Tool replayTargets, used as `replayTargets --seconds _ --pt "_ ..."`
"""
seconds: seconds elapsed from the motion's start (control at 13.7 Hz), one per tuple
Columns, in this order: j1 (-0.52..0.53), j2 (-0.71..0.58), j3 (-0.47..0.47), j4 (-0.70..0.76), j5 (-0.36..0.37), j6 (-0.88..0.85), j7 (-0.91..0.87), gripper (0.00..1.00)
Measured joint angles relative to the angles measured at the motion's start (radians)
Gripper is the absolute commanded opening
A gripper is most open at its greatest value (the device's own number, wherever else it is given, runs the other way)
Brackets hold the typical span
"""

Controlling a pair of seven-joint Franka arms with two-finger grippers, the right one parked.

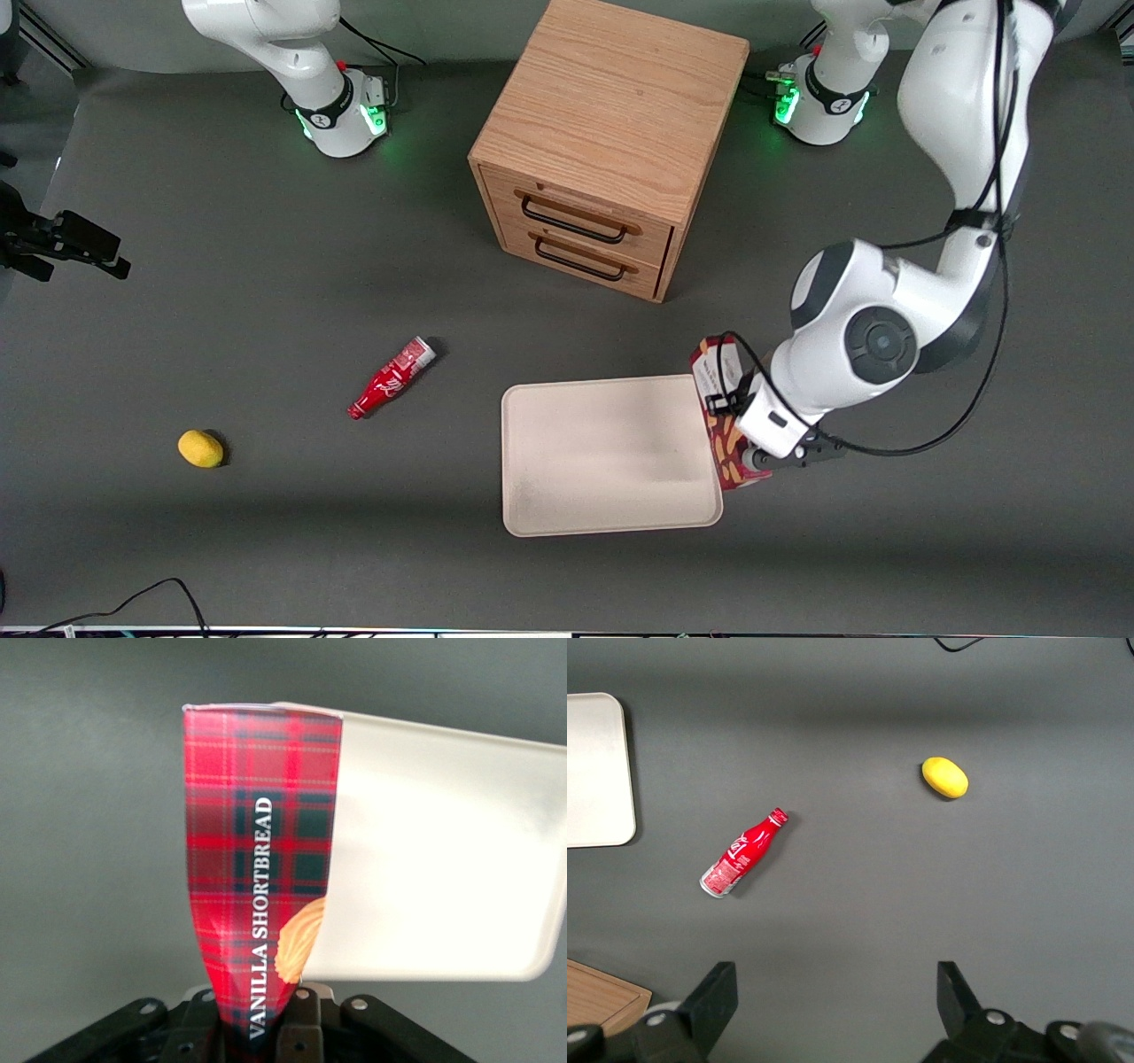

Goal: Place red cookie box on tray
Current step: 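Carry the upright cookie box with the left gripper over the white tray, then lower the box onto the tray edge and open the left gripper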

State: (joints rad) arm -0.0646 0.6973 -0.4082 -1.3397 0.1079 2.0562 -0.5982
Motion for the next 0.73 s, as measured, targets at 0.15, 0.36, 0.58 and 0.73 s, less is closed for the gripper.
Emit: replayTargets --seconds 0.15,0.36,0.58,0.73 --pt "-0.008 0.059 -0.002 0.000 0.049 0.069 -0.017 0.00" --pt "-0.034 0.109 -0.006 -0.001 0.128 0.118 -0.068 0.00" --pt "-0.045 0.132 -0.006 -0.017 0.173 0.160 -0.073 0.00" --pt "-0.047 0.141 -0.007 -0.026 0.196 0.183 -0.080 0.00"
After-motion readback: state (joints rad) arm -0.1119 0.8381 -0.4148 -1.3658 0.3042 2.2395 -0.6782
